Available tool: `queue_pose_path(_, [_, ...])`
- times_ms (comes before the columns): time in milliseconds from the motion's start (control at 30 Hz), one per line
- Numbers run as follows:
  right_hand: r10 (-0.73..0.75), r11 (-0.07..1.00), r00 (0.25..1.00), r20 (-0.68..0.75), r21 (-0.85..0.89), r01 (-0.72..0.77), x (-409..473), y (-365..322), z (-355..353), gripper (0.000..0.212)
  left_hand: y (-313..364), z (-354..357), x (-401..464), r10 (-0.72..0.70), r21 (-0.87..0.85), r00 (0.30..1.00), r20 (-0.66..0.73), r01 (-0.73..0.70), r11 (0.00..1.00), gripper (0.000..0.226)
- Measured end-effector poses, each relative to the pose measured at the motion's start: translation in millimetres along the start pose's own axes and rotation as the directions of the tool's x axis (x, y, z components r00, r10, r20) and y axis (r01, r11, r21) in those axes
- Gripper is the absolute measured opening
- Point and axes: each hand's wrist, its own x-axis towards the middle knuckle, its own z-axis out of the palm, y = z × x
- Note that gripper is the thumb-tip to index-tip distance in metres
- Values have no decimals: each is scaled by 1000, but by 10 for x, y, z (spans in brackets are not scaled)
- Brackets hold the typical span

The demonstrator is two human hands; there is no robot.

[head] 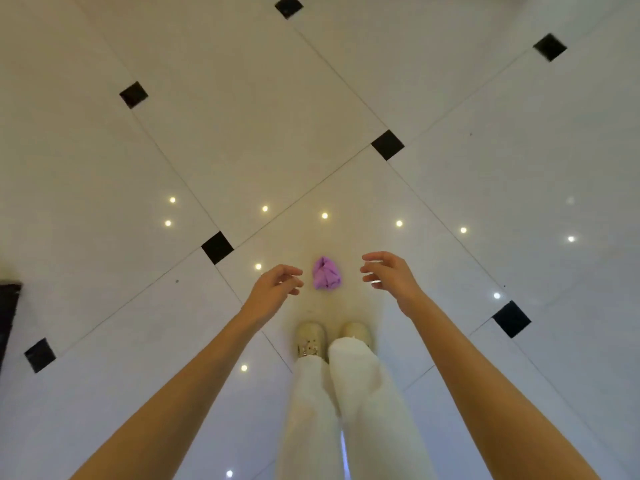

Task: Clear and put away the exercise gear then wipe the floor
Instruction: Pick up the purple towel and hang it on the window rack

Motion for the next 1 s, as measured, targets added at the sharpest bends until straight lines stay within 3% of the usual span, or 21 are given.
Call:
queue_pose_path(167, [38,988,998,-43,-148,-44,942,699,361,24,-685,318,1013,-3,213,999,48,-7,977,13])
queue_pose_path(400, [9,910,998,-67,-414,-35,2236,1679,692,33,-1822,731,2423,-90,542,988,127,7,840,36])
queue_pose_path(633, [24,829,1000,-12,-559,-26,3341,2523,906,62,-2563,1088,3457,-81,483,995,57,44,875,60])
queue_pose_path(800, [24,810,997,70,-586,22,3822,2824,1120,80,-3048,1337,3910,-4,444,994,107,-44,895,102])
queue_pose_path(867, [12,843,993,115,-535,52,3902,2861,1206,63,-3167,1417,3979,14,434,993,116,-63,898,104])
queue_pose_path(1000, [-30,773,1000,2,-634,25,3895,2884,1285,22,-3199,1472,3963,21,414,996,84,-54,909,69])
